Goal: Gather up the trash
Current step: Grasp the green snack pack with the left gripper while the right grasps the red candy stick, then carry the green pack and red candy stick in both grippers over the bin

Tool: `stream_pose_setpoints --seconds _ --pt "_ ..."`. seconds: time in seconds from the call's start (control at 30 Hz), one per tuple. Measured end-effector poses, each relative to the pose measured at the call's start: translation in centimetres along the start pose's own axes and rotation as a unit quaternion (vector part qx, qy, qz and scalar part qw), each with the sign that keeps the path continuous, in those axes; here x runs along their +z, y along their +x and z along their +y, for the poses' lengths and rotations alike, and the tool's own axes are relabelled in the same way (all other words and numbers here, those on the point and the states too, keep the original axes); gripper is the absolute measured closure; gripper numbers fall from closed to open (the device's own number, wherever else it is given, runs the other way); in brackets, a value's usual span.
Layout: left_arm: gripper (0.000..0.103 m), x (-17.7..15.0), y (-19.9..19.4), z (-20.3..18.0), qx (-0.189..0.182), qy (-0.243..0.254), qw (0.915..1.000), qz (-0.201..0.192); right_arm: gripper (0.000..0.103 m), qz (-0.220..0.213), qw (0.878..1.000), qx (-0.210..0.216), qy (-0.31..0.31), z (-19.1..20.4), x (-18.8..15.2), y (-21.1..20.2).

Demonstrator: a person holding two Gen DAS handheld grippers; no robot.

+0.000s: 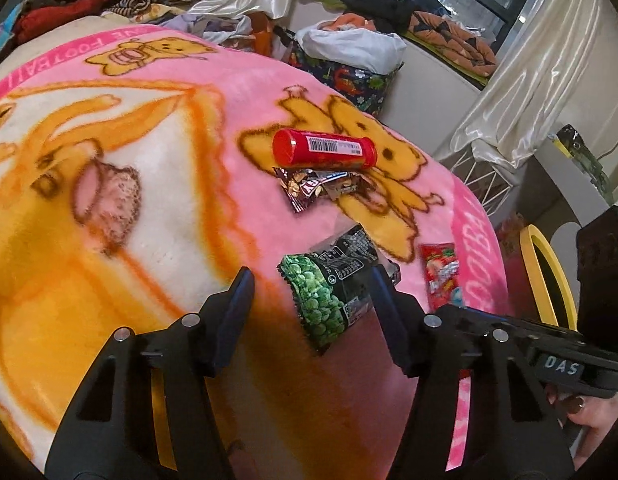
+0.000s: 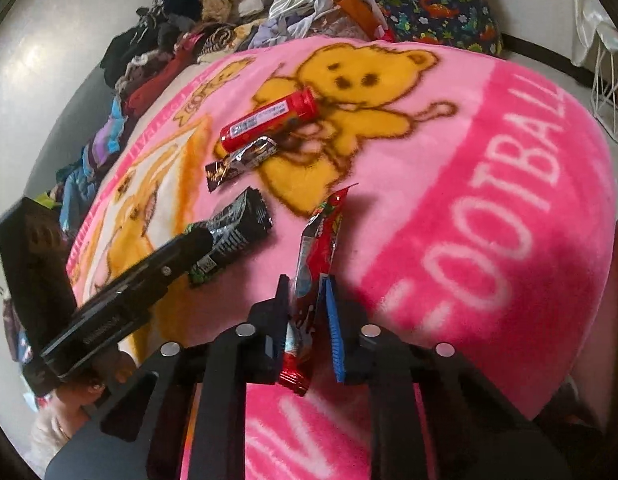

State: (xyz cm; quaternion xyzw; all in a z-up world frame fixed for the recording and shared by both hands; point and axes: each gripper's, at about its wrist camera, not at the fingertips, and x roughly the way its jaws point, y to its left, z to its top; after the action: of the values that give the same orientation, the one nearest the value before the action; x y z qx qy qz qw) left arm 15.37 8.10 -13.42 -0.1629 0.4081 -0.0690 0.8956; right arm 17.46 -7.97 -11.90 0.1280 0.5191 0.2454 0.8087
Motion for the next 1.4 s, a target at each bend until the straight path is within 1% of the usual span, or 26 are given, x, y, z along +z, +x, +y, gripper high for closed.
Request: stream_pose_setpoints --seconds 0.13,0.2,0.33,0.4,0.43,0.53,0.6,0.7,0.87,1.27,1.4 --pt "0.052 0.0 0.1 -0.3 0.000 -0.008 1.0000 0.000 0.090 -0.020 1.000 0.004 0.003 -0.1 -0.1 -1.2" --pt "0.057 0.0 0.2 -0.5 0.002 -0.008 1.0000 0.000 0.090 -0.030 1.000 0.005 0.001 0.0 -0.2 -1.9" --pt "0.062 0.0 0.3 -1.0 0.007 -0.004 1.0000 0.002 0.090 -0.041 0.999 0.008 -0.004 0.2 -0.5 -2.9" --pt "0.073 -0.1 0.3 -1.2 0.006 -0.006 1.0000 0.004 0.090 -0.046 0.999 0.007 -0.004 0.2 -0.5 -3.2" --pt "0.073 -0.1 0.4 -1.3 0.003 -0.008 0.9999 0.005 0.090 -0.050 0.999 0.007 -0.003 0.1 -0.6 -3.6" --pt "0.080 -0.2 0.4 -1.8 -0.001 -0.006 1.0000 0.006 0.090 -0.056 0.998 0.008 -0.005 0.1 -0.6 -4.2" --pt "0.088 -0.4 0.3 -2.2 -0.008 -0.005 0.9999 0.008 0.090 -0.060 0.998 0.008 -0.005 0.1 -0.8 -4.6" --pt "0.096 -0.8 0.1 -3.3 -0.007 0.013 0.9999 0.005 0.090 -0.065 0.998 0.008 -0.006 0.0 -1.0 -5.2" --pt "0.097 -0.8 -0.5 -5.2 -0.008 0.040 0.9992 -0.002 0.090 -0.072 0.997 0.007 -0.009 -0.1 -1.2 -6.2" --pt "0.097 -0.1 -2.3 -8.1 -0.023 0.068 0.9971 -0.023 0.090 -0.096 0.995 -0.009 -0.028 0.0 -1.6 -8.6" --pt "0.097 0.0 -2.8 -9.3 -0.028 0.081 0.9959 -0.029 0.090 -0.106 0.994 -0.014 -0.027 -0.7 -1.5 -9.7"
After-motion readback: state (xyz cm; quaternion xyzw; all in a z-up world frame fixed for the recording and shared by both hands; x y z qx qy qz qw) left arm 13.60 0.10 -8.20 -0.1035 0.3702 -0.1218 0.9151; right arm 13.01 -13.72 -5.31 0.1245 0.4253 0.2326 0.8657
